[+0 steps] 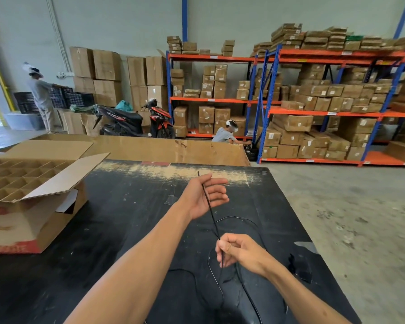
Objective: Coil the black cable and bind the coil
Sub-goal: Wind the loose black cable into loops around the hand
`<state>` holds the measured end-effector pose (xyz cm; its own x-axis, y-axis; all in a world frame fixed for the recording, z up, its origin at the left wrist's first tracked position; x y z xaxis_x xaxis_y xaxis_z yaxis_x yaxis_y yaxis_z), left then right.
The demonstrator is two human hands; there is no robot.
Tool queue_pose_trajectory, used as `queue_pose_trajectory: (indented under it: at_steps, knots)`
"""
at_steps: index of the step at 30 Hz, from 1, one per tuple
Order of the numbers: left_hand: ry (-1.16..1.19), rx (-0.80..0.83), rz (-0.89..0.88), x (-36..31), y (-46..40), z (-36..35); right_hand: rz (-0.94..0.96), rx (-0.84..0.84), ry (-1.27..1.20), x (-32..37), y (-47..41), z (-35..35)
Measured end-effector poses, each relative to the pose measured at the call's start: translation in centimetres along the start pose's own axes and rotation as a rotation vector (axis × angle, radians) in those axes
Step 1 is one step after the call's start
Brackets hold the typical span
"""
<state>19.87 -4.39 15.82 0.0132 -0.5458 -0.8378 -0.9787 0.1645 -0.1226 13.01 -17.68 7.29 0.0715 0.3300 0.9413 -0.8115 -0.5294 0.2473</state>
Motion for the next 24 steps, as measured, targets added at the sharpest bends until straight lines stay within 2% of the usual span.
queue_pose_trajectory:
  at_steps: [8, 12, 14, 17, 20, 22, 24]
  knots:
    - [0.061, 0.090, 0.004, -0.2, -0.2, -1.0, -0.027, 0.047, 0.021, 0.2, 0.6, 0.2]
    - [0.068, 0.215, 0.057, -0.4, 0.4, -2.0, -0.075, 0.075, 0.043, -1.1, 0.6, 0.1]
    - [0.108, 0.338, 0.090, -0.9, 1.2, -2.8, -0.099, 0.064, 0.054, -2.0, 0.5, 0.4]
    - [0.193, 0.606, 0.185, -2.0, 3.3, -4.8, -0.125, -0.087, 0.101, -2.8, -0.1, 2.1]
    - [0.100, 0.802, 0.403, -1.2, 5.7, -5.5, -0.112, -0.323, 0.207, -1.2, -0.7, 5.8]
    - [-0.085, 0.816, 0.551, 0.3, 6.8, -4.5, -0.072, -0.396, 0.381, 1.3, -0.9, 8.5]
    - [-0.302, 0.737, 0.653, 2.0, 7.2, -2.7, -0.045, -0.449, 0.634, 4.8, -0.8, 10.7]
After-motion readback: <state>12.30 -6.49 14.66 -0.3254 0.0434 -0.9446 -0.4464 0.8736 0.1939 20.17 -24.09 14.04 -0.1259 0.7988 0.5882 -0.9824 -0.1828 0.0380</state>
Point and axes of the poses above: each hand's wrist, its own y-axis away from the middle knuckle, its own z-axis out of the back of the hand, x = y × z, the point moved 6 cm from there along -y, towards the middle knuckle, and after that the axes turned 14 degrees about -z, right-handed, at the moved point
